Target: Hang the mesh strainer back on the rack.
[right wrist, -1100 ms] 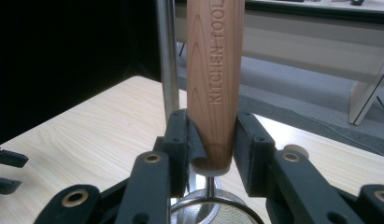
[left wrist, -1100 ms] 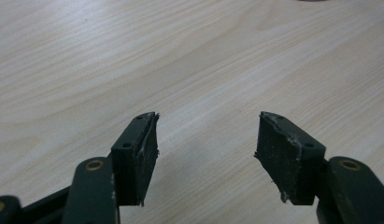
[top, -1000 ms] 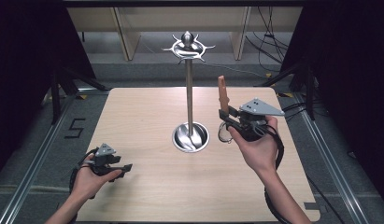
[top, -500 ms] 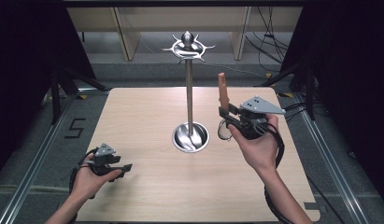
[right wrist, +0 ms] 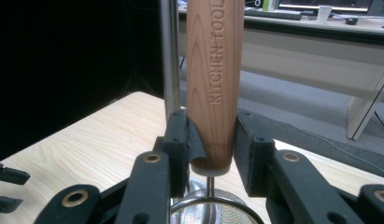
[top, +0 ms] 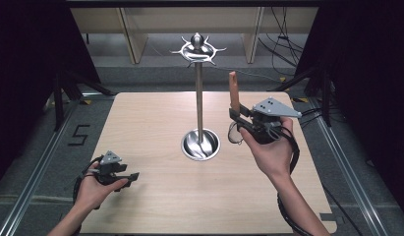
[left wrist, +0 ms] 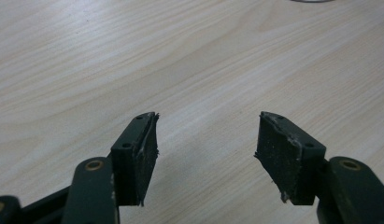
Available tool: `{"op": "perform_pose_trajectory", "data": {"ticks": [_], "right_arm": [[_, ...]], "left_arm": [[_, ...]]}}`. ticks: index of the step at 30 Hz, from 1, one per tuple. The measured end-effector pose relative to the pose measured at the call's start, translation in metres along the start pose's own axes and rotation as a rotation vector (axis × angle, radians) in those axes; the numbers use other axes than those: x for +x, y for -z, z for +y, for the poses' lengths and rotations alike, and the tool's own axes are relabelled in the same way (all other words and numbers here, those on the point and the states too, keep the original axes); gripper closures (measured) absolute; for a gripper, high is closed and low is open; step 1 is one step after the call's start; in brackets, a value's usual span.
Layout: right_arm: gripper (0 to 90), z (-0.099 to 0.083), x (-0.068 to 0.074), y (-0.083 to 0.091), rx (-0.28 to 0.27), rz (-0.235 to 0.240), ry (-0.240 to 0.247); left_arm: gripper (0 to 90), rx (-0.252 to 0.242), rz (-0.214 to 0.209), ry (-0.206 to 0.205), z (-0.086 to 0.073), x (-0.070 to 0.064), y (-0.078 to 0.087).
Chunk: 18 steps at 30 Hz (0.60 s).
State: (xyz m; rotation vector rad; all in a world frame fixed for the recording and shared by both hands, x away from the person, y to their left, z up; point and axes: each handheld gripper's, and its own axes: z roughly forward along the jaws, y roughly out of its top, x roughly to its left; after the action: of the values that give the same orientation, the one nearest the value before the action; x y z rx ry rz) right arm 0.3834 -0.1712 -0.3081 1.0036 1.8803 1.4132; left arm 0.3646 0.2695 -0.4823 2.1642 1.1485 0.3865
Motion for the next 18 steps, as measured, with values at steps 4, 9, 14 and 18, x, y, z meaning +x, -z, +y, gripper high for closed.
{"op": "perform_pose_trajectory", "data": {"ticks": [4,9,14,18], "right_arm": [[69.2,0.0028,0.0016,-0.0001,0.002,-0.008,0.005],[69.1,0.0056,0.0036,-0.0033,-0.011,0.011,0.002],[69.2,0.0086,0.0054,-0.0035,0.006,0.015,-0.012],[69.1,0.0101,0.0076,-0.0037,-0.004,0.012,-0.027]], "left_arm": [[37.3,-0.006,0.003,0.001,-0.0001,0.0,0.0001],[37.4,-0.006,0.006,0.009,-0.0003,-0.0002,0.0006],[37.4,-0.01,0.005,0.002,-0.0001,0.0003,0.0007],[37.3,-0.008,0.005,0.005,-0.0002,0.0002,0.0009]]}}
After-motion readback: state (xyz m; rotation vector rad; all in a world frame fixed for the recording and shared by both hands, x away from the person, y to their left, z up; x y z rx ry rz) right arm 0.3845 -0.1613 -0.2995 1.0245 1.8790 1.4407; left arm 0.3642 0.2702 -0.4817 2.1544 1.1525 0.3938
